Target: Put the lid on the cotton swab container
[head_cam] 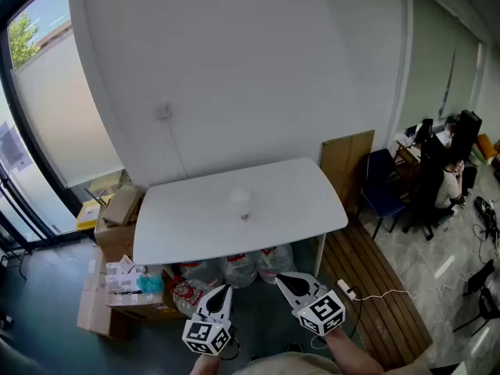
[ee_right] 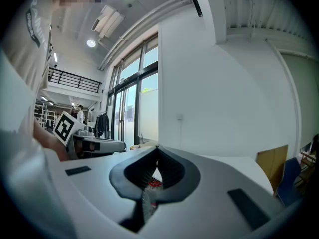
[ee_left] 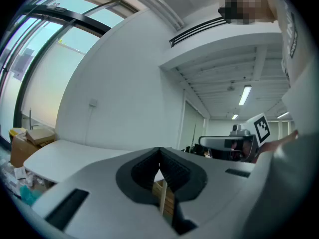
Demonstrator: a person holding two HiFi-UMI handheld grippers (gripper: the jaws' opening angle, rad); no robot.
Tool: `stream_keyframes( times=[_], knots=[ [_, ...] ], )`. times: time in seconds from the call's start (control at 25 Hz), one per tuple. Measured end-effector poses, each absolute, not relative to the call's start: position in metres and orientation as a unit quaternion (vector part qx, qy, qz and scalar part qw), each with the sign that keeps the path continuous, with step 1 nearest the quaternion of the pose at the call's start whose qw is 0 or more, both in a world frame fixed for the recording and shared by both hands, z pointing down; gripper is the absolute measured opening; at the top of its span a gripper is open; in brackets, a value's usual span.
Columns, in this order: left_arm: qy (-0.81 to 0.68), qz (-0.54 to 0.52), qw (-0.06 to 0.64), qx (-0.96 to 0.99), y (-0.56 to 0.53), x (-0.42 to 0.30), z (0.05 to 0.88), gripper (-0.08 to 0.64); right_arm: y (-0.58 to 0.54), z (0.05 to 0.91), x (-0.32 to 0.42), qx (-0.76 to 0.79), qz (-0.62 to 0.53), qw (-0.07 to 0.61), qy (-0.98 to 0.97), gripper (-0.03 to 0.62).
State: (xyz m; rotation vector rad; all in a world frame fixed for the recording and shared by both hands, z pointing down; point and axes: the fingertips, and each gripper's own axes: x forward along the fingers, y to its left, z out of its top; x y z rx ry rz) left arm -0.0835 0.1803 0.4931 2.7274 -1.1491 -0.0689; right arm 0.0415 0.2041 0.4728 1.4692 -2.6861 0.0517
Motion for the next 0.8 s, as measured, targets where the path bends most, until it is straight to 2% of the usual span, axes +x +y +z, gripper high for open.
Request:
stream_keyframes(
  times=[0.8],
  knots=[
    [-0.391,-0.027,0.102,0.914,0.180,-0.110,0.503,0.014,0.204,0.481,0.020,0.476,0.020,0.030,-0.879,0.017]
  ],
)
